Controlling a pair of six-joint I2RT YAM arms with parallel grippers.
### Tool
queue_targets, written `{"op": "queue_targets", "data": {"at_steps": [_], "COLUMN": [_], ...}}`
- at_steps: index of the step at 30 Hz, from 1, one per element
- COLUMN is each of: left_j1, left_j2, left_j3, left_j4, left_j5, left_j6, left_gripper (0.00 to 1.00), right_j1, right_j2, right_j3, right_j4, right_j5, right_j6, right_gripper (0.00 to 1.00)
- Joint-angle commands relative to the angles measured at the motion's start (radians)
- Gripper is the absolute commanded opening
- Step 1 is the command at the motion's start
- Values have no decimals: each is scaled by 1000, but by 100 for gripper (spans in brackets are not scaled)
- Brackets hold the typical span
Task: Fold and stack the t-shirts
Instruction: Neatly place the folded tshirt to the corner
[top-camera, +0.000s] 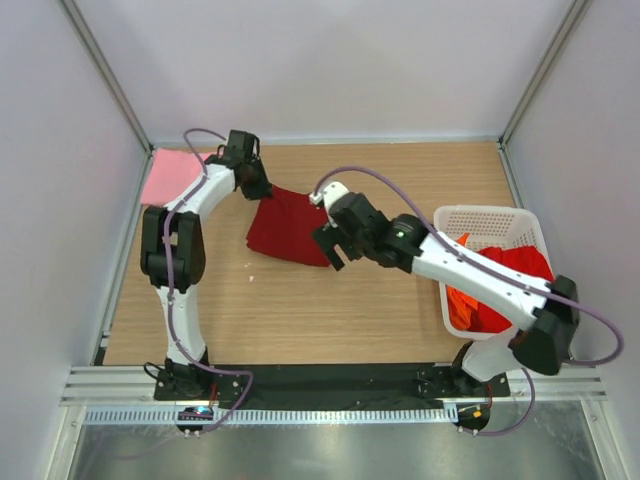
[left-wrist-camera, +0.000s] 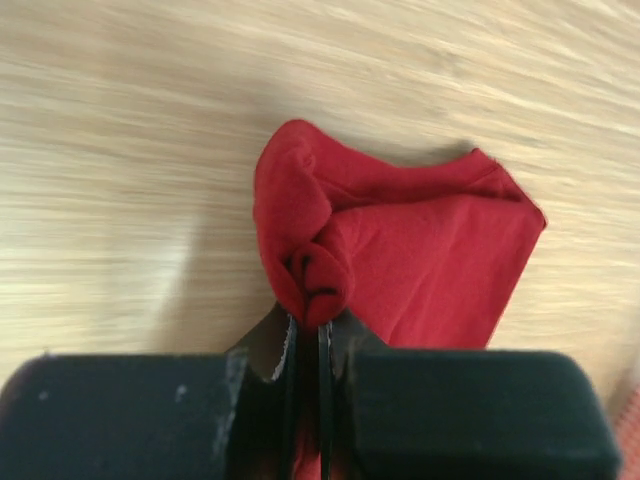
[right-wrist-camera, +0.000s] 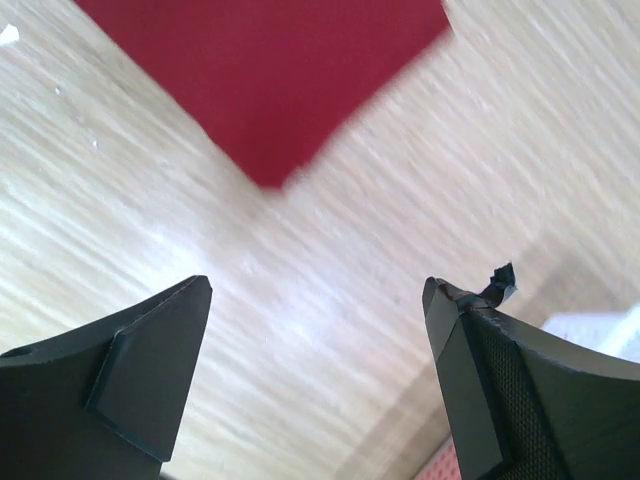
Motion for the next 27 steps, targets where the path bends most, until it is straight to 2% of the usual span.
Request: {"op": "queue_targets", "data": {"at_steps": [1, 6, 13, 17, 19, 24, 27], "left_j1": [4, 4, 3, 4, 4, 30, 35], "left_j2": [-106, -123, -85, -99, -70, 15, 15], "left_j3": [130, 238, 434, 413, 443, 555, 546], "left_j4": [-296, -368, -385, -228, -193, -173, -113], "left_j5": [-258, -468, -655, -689, -702, -702, -650], "left_j6": [221, 361, 551, 767, 827, 910, 954], "left_gripper": [0, 0, 0, 0, 0, 0, 0], "right_j1": [-4, -4, -5, -14, -21, -33, -50], "right_j2": [-151, -286, -330, -300, -274, -246, -226], "right_j3": [-97, -286, -303, -294, -272, -270, -277], "right_j4": [-92, -26, -58, -33, -44, -30, -20], "right_j5": [11, -42, -29, -24, -32, -50, -64], "right_j6": [125, 189, 148, 125, 128, 119, 119], "right_gripper": [95, 95, 95, 95, 95, 95, 96]}}
